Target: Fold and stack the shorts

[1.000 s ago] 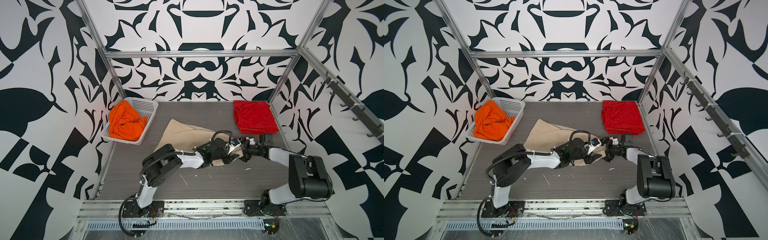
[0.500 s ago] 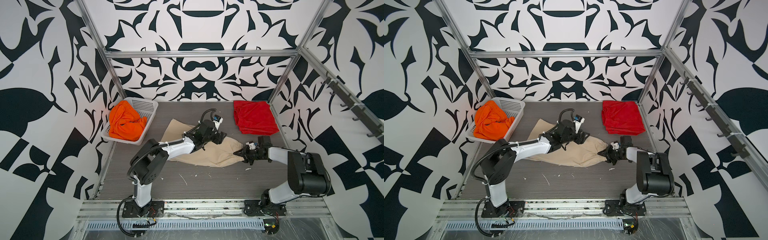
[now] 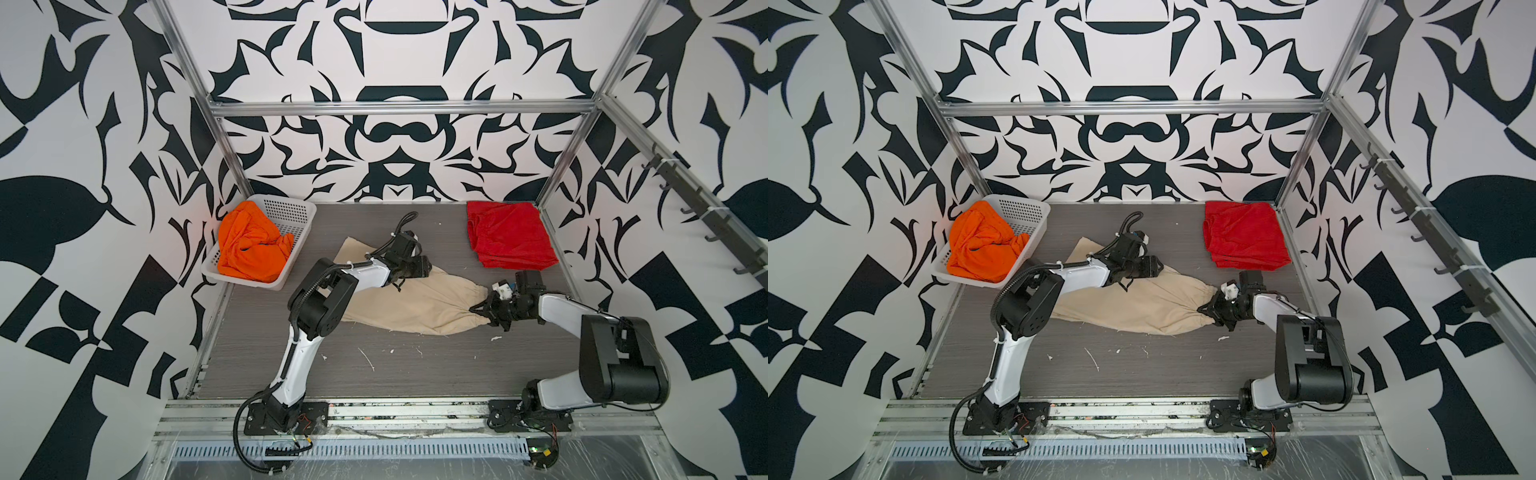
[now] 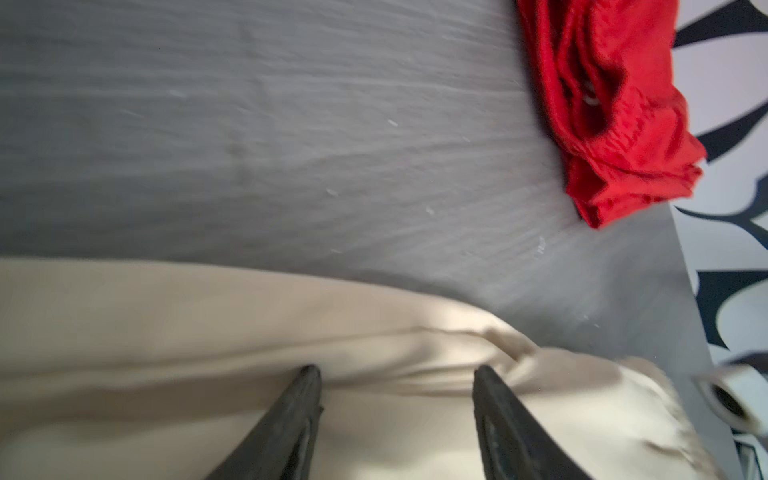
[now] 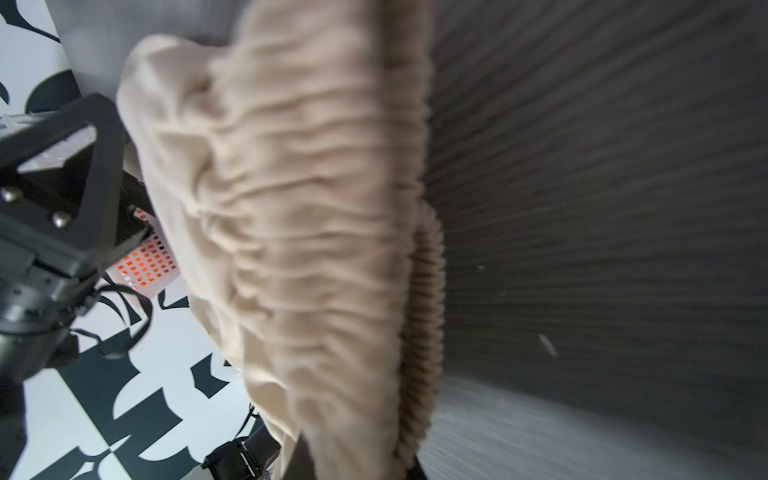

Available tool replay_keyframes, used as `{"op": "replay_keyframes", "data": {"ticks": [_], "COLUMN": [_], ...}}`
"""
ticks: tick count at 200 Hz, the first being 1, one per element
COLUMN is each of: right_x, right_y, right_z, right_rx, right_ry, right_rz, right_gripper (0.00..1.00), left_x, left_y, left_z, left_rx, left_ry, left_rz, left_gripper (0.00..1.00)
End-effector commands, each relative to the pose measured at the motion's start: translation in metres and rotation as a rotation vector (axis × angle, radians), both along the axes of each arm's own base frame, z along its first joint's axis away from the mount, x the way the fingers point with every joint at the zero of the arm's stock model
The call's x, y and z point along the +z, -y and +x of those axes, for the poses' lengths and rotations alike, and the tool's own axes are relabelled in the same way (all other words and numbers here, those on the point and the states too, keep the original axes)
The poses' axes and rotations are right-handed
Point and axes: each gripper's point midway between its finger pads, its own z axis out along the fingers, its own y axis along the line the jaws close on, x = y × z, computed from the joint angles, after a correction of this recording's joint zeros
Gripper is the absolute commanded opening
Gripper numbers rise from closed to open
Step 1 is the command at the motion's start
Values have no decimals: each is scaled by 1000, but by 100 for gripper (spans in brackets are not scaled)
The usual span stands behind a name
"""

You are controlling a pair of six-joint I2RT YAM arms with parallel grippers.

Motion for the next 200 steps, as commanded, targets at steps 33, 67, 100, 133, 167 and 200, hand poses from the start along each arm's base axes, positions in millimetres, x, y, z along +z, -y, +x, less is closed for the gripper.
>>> {"op": "replay_keyframes", "data": {"ticks": [33,67,100,133,167,200], "right_x": [27,39,45,53,58,64], "right_y": [25,31,31,32,33,39], "right_z": [-4,0,11,19,24,26], "right_rx": [19,34,58,75,84,95], "right_ry": [11,21,27,39,44,49], "right_rz": [-192,-244,-241,-254,-263,-306], "right_gripper": [8,7,7,7,7,7], "left_x": [-48,17,78,71,16,-17], "left_y": [-108,-123,-135,-147,-171,-205], "left_z": [11,16,-19,-79,-131,-165], "left_rx": [201,195,191,225,307,416], "left_ry": [-127,-53,-49,-189,-349,-421], "left_rz": [168,108,56,-58,-57,39], "left_gripper": [69,75,75,74,72,70]}}
